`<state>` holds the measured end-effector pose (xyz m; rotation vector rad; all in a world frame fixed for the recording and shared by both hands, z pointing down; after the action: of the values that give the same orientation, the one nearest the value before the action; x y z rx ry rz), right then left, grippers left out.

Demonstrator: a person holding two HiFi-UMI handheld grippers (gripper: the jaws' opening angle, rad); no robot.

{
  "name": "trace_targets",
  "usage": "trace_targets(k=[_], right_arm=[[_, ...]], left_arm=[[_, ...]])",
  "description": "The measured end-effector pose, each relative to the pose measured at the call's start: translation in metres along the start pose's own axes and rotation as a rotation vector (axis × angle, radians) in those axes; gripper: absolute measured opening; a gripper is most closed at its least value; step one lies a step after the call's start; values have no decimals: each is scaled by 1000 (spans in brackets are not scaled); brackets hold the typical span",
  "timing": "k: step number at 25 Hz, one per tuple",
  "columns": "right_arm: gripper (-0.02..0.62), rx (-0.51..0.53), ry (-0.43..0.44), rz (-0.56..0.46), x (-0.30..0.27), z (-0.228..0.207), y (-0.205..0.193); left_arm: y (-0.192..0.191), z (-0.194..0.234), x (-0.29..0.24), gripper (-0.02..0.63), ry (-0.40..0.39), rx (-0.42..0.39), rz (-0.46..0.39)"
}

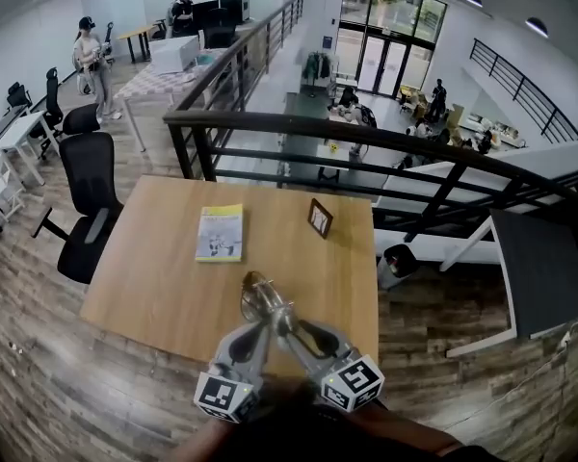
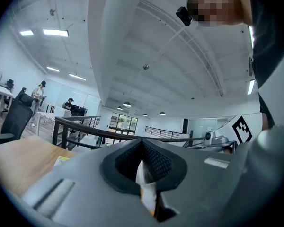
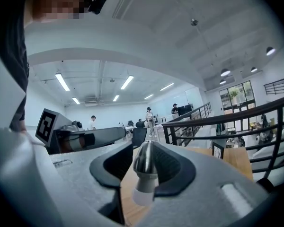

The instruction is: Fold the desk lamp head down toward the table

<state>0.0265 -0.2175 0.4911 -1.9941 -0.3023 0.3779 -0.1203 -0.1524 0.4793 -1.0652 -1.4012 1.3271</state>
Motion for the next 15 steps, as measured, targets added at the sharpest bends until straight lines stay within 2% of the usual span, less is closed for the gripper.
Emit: trace_targets(k=[3, 9, 15], right_arm=[[183, -22, -48, 24, -12, -4, -2], [261, -55, -150, 24, -29, -9, -3], [285, -83, -207, 39, -41, -4, -9]], left_arm=[[4, 17, -11, 0, -45, 21, 28], [2, 43, -28, 0, -166, 52, 38], [-4, 65, -41, 0, -287, 62, 28]])
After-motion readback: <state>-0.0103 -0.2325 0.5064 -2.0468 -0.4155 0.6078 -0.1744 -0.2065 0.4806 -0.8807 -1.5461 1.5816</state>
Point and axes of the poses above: the fingertips, and each gripper's own axes: x backward along the fingers, z to its left, y out of its top, the point moved 8 cm from there along x, backward along the fingers, and after that the axes turned 13 degrees about -x, right-handed, at the moved point
